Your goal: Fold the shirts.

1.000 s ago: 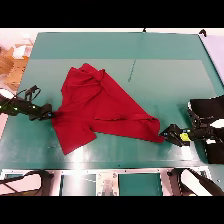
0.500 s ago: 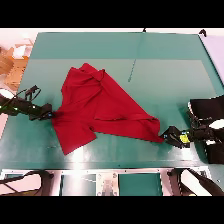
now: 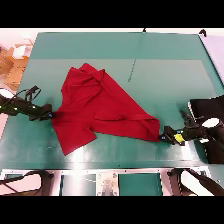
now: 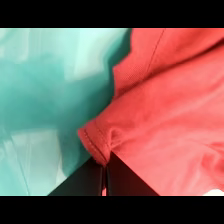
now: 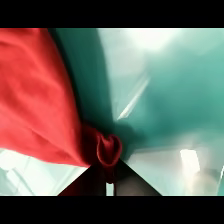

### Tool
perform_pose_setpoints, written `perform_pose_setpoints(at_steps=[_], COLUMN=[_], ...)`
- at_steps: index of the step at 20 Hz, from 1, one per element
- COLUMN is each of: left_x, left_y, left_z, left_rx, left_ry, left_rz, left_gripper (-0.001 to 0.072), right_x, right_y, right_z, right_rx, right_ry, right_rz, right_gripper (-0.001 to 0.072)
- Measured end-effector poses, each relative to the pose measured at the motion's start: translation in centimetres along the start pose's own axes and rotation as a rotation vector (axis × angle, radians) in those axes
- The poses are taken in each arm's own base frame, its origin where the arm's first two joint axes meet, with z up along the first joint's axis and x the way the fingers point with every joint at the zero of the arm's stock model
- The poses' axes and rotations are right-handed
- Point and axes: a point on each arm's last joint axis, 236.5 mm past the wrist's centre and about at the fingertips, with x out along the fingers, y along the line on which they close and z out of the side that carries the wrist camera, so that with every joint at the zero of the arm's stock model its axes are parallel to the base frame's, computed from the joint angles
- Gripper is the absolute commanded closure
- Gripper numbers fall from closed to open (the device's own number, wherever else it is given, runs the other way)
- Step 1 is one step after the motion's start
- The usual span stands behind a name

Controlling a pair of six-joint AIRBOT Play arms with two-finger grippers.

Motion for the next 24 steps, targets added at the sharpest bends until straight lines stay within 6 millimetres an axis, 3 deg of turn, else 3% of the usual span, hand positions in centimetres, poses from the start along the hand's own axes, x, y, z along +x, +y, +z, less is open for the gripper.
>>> perform_pose_setpoints(at_steps=[2, 5, 7, 9, 11, 12, 14, 16, 18, 19, 22, 24], left_x=[-1.5, -6.7, -12.9, -21.2, -30.7, -35.8, -44.5, -51.2, -55.1, -56.1, -57.2, -56.9], left_y=[-1.5, -6.4, -12.0, -18.8, -26.0, -29.3, -34.7, -38.2, -40.0, -40.3, -40.0, -39.2], left_z=[0.4, 2.7, 4.7, 5.1, 3.3, 1.4, -3.7, -9.5, -14.1, -15.3, -16.5, -16.0], left_rx=[0.03, 0.115, 0.216, 0.364, 0.544, 0.638, 0.796, 0.901, 0.936, 0.933, 0.896, 0.864], left_ry=[-0.013, -0.127, -0.283, -0.483, -0.725, -0.861, -1.121, -1.339, -1.478, -1.512, -1.559, -1.551], left_rz=[-0.028, -0.118, -0.212, -0.315, -0.4, -0.425, -0.442, -0.441, -0.439, -0.431, -0.391, -0.349], left_gripper=[0.0689, 0.0689, 0.0688, 0.0688, 0.0688, 0.0688, 0.0689, 0.0688, 0.0688, 0.0689, 0.0689, 0.0689], right_x=[-1.3, -6.5, -12.9, -20.4, -29.5, -33.6, -41.9, -48.7, -53.5, -55.2, -57.6, -57.6], right_y=[2.3, 8.5, 14.7, 20.9, 27.0, 29.2, 32.7, 34.9, 36.2, 36.6, 36.9, 36.3], right_z=[1.0, 4.3, 6.5, 7.0, 5.6, 4.5, 1.4, -2.5, -6.4, -8.2, -11.2, -11.0], right_rx=[-0.022, -0.116, -0.233, -0.365, -0.522, -0.593, -0.716, -0.811, -0.871, -0.891, -0.91, -0.873], right_ry=[-0.018, -0.131, -0.268, -0.418, -0.606, -0.706, -0.934, -1.157, -1.34, -1.417, -1.556, -1.573], right_rz=[0.059, 0.207, 0.338, 0.471, 0.596, 0.634, 0.679, 0.69, 0.685, 0.676, 0.622, 0.56], right_gripper=[0.0693, 0.0693, 0.0692, 0.0692, 0.0692, 0.0693, 0.0692, 0.0692, 0.0692, 0.0692, 0.0692, 0.0693])
